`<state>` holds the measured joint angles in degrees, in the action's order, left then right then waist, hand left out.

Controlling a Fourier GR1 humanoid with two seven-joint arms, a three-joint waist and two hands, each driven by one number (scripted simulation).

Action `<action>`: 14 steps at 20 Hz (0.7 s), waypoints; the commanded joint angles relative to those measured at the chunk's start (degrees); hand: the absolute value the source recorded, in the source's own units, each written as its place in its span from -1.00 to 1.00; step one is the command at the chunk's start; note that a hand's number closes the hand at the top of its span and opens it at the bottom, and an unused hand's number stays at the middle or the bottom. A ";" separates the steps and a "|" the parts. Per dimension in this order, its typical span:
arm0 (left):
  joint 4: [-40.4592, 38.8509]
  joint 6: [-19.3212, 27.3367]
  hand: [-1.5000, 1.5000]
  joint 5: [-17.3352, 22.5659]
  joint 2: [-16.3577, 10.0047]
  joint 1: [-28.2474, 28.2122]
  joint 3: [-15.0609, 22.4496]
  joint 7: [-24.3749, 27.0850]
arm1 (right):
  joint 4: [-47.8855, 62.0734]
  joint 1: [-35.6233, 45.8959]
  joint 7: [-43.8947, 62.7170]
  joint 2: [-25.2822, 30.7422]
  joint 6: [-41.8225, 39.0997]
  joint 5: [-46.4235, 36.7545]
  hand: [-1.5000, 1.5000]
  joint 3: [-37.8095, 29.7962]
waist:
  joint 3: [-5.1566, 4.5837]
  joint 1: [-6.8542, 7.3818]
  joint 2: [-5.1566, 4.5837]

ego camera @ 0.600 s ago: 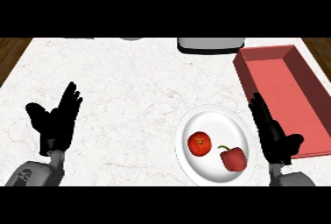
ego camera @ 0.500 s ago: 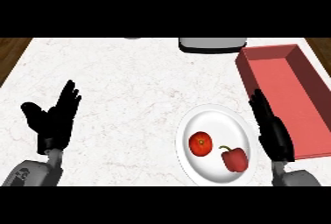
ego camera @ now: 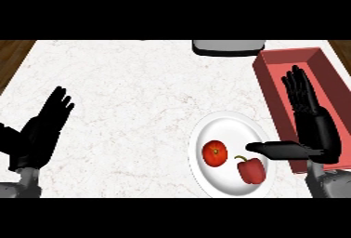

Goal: Pick the tomato from the plate and place it in the cardboard box

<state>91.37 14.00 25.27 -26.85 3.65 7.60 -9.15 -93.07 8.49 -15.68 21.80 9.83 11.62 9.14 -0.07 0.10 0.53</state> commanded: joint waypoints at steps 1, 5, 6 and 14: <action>-0.74 -3.14 0.00 2.54 -2.19 0.32 -3.86 -0.58 | -7.35 -5.52 -10.07 0.90 -2.77 -2.39 -1.00 1.02 | 0.08 -0.80 -0.28; -1.99 -5.97 0.00 3.03 -1.44 -2.07 -4.60 2.22 | -16.67 -7.84 -3.46 8.81 -6.41 -6.30 -1.00 2.52 | -0.01 -0.95 -0.20; -0.56 -3.99 0.00 1.93 -1.43 -1.30 -3.40 0.31 | -18.54 -7.64 1.41 11.73 -6.68 -9.78 -1.00 5.10 | -0.08 -1.30 0.02; -0.14 -5.53 0.00 2.23 -0.88 -2.04 -3.37 1.55 | -22.74 -0.72 26.20 25.30 -13.40 -27.36 -1.00 11.46 | -0.28 0.08 -0.18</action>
<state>91.00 9.06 27.38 -28.24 1.60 4.18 -8.10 -111.77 5.48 -0.41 42.45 -0.05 -9.61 17.14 -0.32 -0.17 0.42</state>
